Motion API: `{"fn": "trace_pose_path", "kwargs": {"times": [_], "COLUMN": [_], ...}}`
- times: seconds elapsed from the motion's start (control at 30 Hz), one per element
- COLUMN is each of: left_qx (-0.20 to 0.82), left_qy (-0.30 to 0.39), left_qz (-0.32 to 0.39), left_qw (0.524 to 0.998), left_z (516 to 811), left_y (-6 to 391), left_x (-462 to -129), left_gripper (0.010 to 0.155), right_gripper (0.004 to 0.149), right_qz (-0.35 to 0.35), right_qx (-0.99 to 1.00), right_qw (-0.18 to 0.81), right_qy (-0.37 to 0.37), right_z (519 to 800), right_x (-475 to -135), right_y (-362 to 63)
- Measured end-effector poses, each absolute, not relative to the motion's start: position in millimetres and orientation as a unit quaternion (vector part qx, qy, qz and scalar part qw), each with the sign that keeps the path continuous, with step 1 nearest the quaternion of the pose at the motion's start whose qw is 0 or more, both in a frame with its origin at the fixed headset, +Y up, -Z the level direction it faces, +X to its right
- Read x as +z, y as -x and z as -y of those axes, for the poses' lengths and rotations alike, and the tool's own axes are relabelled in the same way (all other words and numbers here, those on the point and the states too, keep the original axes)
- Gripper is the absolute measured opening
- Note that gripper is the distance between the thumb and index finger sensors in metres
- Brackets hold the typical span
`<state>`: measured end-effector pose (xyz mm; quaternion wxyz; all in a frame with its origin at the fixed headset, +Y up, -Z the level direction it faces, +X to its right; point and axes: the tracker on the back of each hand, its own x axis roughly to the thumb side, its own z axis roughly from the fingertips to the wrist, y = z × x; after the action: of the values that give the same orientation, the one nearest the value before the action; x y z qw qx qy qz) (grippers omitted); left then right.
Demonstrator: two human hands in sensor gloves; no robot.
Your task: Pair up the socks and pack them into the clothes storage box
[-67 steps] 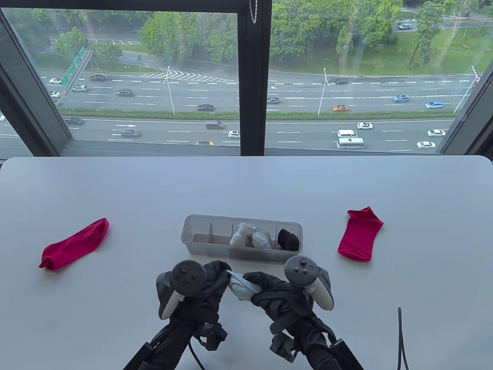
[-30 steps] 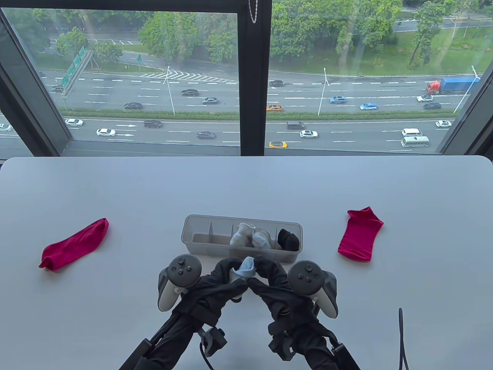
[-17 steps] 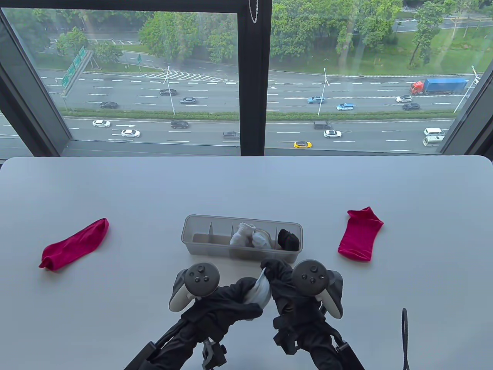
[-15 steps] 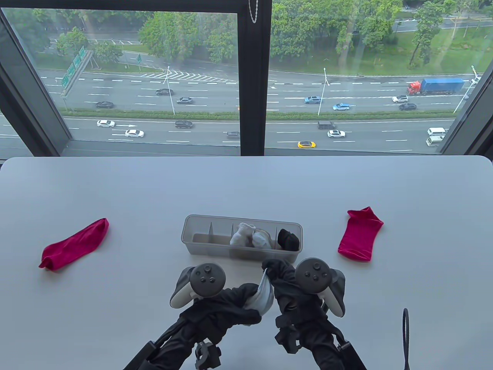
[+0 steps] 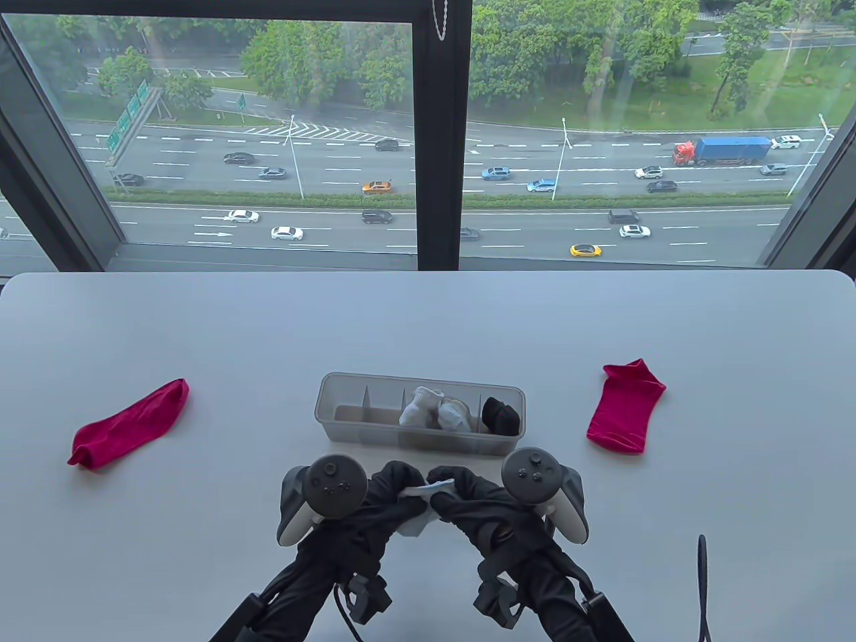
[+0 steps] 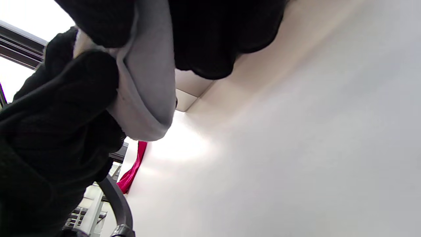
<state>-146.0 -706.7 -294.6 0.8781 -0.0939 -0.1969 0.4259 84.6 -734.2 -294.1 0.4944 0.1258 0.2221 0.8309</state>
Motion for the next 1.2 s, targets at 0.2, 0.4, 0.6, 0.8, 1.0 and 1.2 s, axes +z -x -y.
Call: {"fn": "trace_pose_path", "kwargs": {"times": [0.2,0.4,0.6,0.8,1.0,1.2], "left_qx": [0.407,0.404,0.432,0.338,0.322,0.404], "left_qy": [0.181,0.093,0.073,0.119,0.065,0.043], "left_qz": [0.179,0.199,0.213,0.235,0.21,0.163], "left_qw": [0.877,0.888,0.873,0.903,0.921,0.899], "left_z": [716.0,710.2,709.2,710.4,707.9,704.9], "left_y": [150.9,141.4,146.1,131.1,135.3,143.5], "left_x": [-296.2,-290.2,-289.0,-285.4,-282.6,-287.7], "left_gripper": [0.076,0.052,0.042,0.04,0.041,0.042], "right_gripper": [0.05,0.059,0.046,0.041,0.065,0.048], "right_qz": [-0.242,-0.217,-0.239,-0.129,-0.172,-0.191], "right_qx": [0.798,0.816,0.781,0.875,0.862,0.842], "right_qw": [0.539,0.53,0.571,0.455,0.462,0.488], "right_qy": [-0.121,-0.084,-0.088,-0.11,-0.117,-0.127], "right_z": [738.3,741.3,742.5,718.2,727.5,727.5], "right_x": [-294.1,-293.5,-294.7,-285.9,-284.9,-287.9], "right_y": [-82.3,-89.3,-89.6,-85.2,-79.1,-78.7]}}
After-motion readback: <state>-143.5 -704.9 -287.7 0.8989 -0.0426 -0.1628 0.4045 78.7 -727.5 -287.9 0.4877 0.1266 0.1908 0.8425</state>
